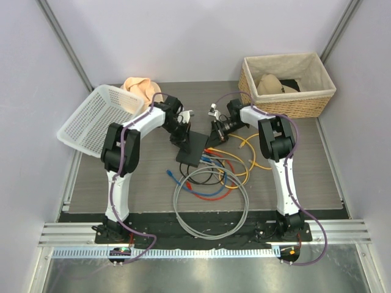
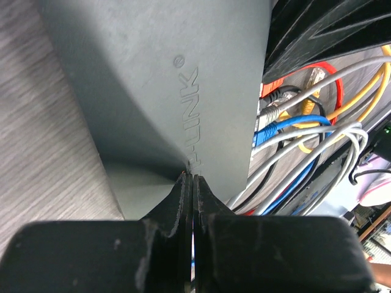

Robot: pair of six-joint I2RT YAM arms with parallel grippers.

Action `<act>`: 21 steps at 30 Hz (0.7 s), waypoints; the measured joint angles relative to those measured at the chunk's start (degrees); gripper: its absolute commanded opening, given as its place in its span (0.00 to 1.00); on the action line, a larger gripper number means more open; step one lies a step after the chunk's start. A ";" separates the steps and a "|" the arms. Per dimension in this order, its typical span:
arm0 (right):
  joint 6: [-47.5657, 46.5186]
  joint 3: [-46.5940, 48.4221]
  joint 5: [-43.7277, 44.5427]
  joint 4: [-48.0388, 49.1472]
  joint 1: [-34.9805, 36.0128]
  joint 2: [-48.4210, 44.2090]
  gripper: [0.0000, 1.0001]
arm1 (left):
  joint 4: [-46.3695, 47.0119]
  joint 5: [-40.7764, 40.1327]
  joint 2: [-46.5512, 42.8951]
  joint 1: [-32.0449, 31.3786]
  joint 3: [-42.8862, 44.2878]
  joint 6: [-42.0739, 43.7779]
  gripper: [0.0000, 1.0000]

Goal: Pull the plug from the switch port

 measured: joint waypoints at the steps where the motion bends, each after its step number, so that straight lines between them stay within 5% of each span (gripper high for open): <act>1: -0.28 1.09 0.04 -1.09 0.04 0.59 0.01 | 0.00 0.00 0.13 -0.04 0.22 0.04 0.00; 21: 0.42 4.44 -1.77 -5.46 -0.61 3.39 0.01 | 0.17 0.20 0.35 -0.37 0.48 1.49 0.00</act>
